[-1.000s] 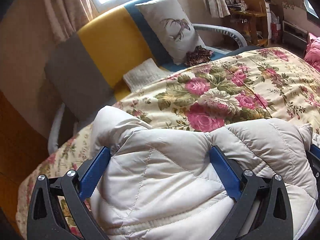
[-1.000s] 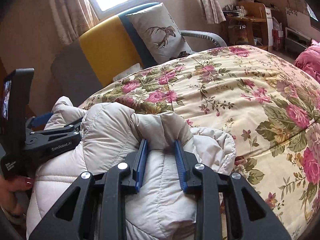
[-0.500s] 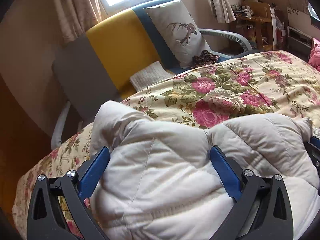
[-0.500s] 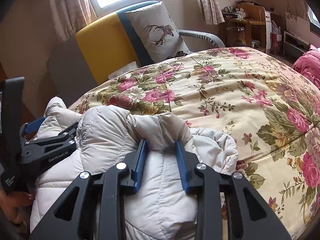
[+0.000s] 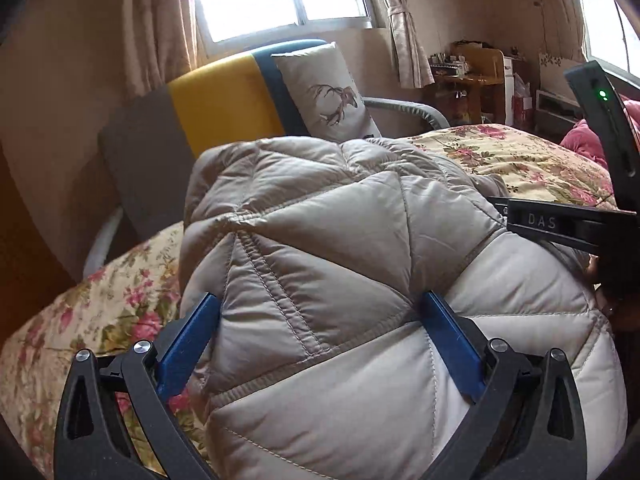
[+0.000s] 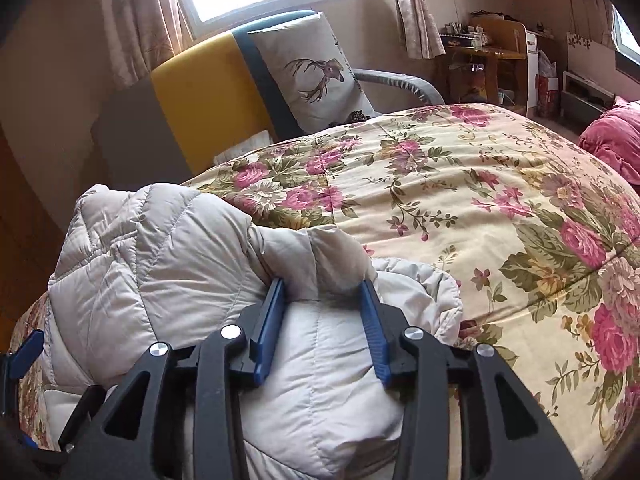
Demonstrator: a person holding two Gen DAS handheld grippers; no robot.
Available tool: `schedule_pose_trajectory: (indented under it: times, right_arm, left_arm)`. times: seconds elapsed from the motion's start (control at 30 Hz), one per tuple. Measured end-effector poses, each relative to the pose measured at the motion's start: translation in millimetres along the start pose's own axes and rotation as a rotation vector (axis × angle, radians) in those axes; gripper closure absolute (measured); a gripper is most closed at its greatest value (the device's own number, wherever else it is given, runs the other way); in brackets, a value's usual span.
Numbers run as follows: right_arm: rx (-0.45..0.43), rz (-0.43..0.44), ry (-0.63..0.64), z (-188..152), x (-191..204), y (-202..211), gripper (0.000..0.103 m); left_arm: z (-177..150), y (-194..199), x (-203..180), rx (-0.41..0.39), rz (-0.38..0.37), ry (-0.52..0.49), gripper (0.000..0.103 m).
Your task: Fold large clothes
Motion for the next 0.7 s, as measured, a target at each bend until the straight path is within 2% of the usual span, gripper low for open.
schedule_pose_trajectory:
  times: [0.03,0.1,0.13,0.17,0.23,0.3,0.43,0.7]
  right_arm:
    - [0.003,-0.010,0.011,0,0,2,0.060]
    - [0.006,-0.049,0.039,0,-1,9,0.041]
    - [0.014,-0.091,0.045,-1,-5,14,0.023]
    - [0.016,-0.106,0.046,-2,-8,19,0.019]
    - [0.007,-0.075,0.045,-3,-9,31,0.017]
    - [-0.001,-0.069,0.044,-5,-9,45,0.009]
    - [-0.005,-0.024,0.060,-10,-1,66,0.003]
    - [-0.015,0.021,0.135,-9,28,104,0.002]
  left_arm:
    - [1,-1,1,0.014,-0.007,0.002,0.003]
    - [2,4,1,0.007,0.000,-0.009,0.003]
    - [3,8,3,-0.003,0.005,-0.013,0.003]
    - [2,13,4,-0.010,0.005,-0.015,0.003]
    - [1,21,8,-0.014,0.002,-0.006,0.003]
    - [0,32,16,-0.008,-0.013,0.029,0.003]
    - [-3,47,37,0.004,-0.065,0.133,0.003]
    - [-15,61,72,0.035,-0.144,0.301,0.003]
Point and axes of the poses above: each gripper's, at about its wrist camera, not at the fingertips, and y roughly against the way its jaws point, x to its left, z to its top, the point moved 9 cm from there along -y, roughly the way its jaws point, and after that the axes turned 15 degrees about y, right-handed, at the moved point
